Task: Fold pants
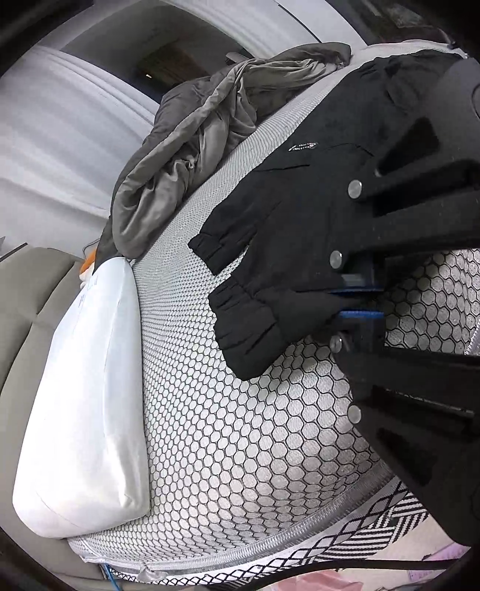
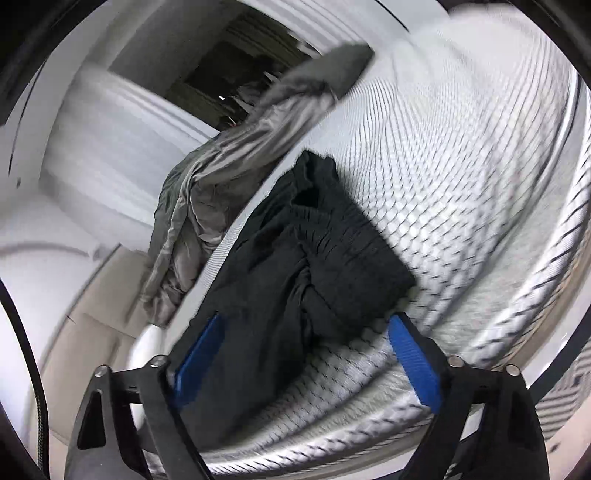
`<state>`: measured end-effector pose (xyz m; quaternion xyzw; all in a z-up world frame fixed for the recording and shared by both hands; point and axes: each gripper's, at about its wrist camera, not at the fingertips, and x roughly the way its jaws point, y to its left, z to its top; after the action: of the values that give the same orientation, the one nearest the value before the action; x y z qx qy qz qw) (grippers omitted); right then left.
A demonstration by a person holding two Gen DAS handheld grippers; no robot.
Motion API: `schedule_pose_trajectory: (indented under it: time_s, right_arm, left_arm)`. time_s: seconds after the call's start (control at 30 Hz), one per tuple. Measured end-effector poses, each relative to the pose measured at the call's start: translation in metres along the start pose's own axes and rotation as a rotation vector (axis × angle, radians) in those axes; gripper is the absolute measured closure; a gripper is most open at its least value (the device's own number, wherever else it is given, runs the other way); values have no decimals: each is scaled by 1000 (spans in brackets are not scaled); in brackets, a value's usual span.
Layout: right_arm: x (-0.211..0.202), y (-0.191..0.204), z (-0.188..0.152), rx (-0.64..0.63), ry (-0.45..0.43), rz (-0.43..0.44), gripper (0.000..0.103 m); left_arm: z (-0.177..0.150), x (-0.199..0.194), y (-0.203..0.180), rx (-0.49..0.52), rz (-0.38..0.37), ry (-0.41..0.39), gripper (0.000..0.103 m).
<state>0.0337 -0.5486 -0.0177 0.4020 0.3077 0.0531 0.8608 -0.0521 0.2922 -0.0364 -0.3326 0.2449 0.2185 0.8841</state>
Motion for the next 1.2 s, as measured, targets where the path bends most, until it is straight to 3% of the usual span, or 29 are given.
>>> schedule_pose_trajectory:
  time_s: [0.03,0.1,0.13,0.2,0.3,0.37,0.47,0.57,0.63,0.67,0.73,0.8,0.93,1.0,1.03,1.1,1.2]
  right_arm:
    - [11,0,7,24,14,-23,30]
    - [22,5,18,7,-2,-92,62]
    - [24,10,24,-22,-14,-128,66]
    - [20,24,42,-107,-81,-185,87]
    - [13,34,58,-172,-132,-280,87]
    - [14,20,56,-136,-105,-328,86]
    - [11,-9,46,-46,-41,-272,79]
    - [-1,-8,41,-67,-69,-207,67]
    - [-2,-9,39,-33,-81,-163,65]
    - [0,-13,39,-6,-77,-155,65]
    - [9,-21,42,44,-52,-150,82]
    - [12,-16,51,15,-64,-159,89]
    - [-6,-5,49,-43,-102,-173,88]
    - [9,-16,46,-24,-11,-285,71]
    - [4,-23,39,-4,-1,-286,70]
    - [-5,-26,42,44,-34,-194,56]
    - [-15,-31,42,63,-47,-163,56]
  left_arm:
    - [0,1,0,-1,-2,3,100]
    - [0,0,0,-3,-8,2,100]
    - [-1,-1,-1,-3,-17,4,100]
    - [-2,0,-6,1,-41,10,99]
    - [-14,-7,-13,39,-47,32,99]
    - [-23,-10,-12,50,-21,45,99]
    - [-28,-12,-2,5,-65,67,99]
    - [-28,-13,0,-4,-83,62,99]
    - [-29,-12,-2,1,-77,60,99]
    - [-28,-11,-2,-1,-78,63,99]
    - [-27,-10,0,-17,-90,65,99]
    - [-25,-13,3,-44,-123,48,99]
    - [-25,-8,3,-35,-99,67,99]
    - [-25,-3,3,-48,-90,86,99]
    - [-25,-4,5,-66,-102,79,99]
    - [-24,-6,6,-81,-123,68,98]
    - [-24,-4,9,-96,-133,75,95]
